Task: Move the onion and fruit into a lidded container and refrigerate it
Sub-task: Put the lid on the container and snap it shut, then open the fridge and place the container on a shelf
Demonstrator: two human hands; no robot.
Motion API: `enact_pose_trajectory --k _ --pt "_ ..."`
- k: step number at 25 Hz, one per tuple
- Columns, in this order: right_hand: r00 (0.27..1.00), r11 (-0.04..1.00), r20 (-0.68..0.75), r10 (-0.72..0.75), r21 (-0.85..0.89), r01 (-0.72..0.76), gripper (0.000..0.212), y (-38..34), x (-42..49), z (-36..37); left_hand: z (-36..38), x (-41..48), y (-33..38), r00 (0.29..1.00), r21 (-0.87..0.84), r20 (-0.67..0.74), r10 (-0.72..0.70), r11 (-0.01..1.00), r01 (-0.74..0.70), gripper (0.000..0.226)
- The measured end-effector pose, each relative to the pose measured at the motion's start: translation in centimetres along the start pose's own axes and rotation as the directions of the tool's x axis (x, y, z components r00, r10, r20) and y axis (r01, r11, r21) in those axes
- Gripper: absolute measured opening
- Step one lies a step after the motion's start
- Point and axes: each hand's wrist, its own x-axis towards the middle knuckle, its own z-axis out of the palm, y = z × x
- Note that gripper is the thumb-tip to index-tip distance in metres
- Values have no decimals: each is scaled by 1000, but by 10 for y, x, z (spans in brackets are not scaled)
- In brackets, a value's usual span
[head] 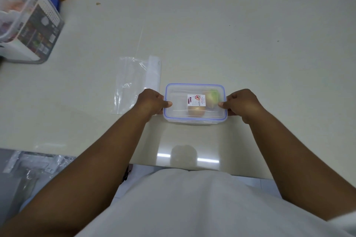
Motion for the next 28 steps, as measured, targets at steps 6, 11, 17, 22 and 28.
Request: enact_pose_trajectory --k 6,11,17,22,28 --pt "1000 997 6 -7 72 7 32 1 1 1 1 1 0 1000 -8 3 4 1000 -4 26" --pt "996 998 -73 -48 25 50 35 6 -5 6 2 0 -4 999 -33 32 25 999 -24 24" --pt "929 961 -281 -240 -201 187 28 19 -27 34 6 1 -14 998 -74 25 64 995 -62 30" --pt "901 960 -350 -257 -197 197 31 25 -39 48 12 -2 -24 990 -14 -36 134 991 -134 38" --pt "804 953 -528 -274 -36 301 37 84 -112 67 21 -38 -64 829 -34 -327 454 871 -491 35"
